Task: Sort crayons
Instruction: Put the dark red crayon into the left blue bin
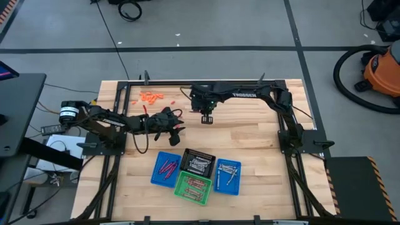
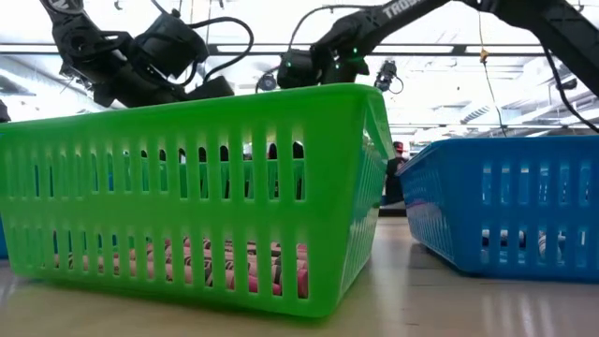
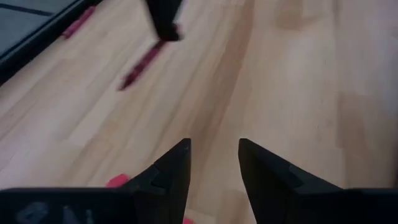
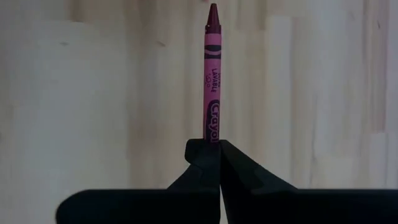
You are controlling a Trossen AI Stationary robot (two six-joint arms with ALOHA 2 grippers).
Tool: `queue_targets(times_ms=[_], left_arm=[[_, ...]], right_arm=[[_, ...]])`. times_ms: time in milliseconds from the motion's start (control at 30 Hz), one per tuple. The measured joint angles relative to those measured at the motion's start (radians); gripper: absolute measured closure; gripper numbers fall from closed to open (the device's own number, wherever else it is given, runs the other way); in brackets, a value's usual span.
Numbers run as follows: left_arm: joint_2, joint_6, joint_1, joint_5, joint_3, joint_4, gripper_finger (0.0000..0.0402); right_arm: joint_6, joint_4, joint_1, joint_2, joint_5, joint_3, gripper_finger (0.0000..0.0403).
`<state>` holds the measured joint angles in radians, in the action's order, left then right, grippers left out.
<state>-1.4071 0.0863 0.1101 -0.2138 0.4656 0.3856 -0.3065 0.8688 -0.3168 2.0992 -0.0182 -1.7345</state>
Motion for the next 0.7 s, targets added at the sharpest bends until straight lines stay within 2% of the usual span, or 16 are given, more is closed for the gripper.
queue_targets(times_ms=[467, 700], left_arm=[[0.000, -0.046, 0.000, -0.014, 0.000, 0.035, 0.0188], [0.000, -0.081, -0.001, -0.002, 0.001, 0.102, 0.0182]], right_arm=[[0.023, 0.020, 0.119, -0.014, 0.029, -0.001, 0.0395], [0.039, -0.007, 0.148, -0.014, 0.029, -0.001, 0.0395]])
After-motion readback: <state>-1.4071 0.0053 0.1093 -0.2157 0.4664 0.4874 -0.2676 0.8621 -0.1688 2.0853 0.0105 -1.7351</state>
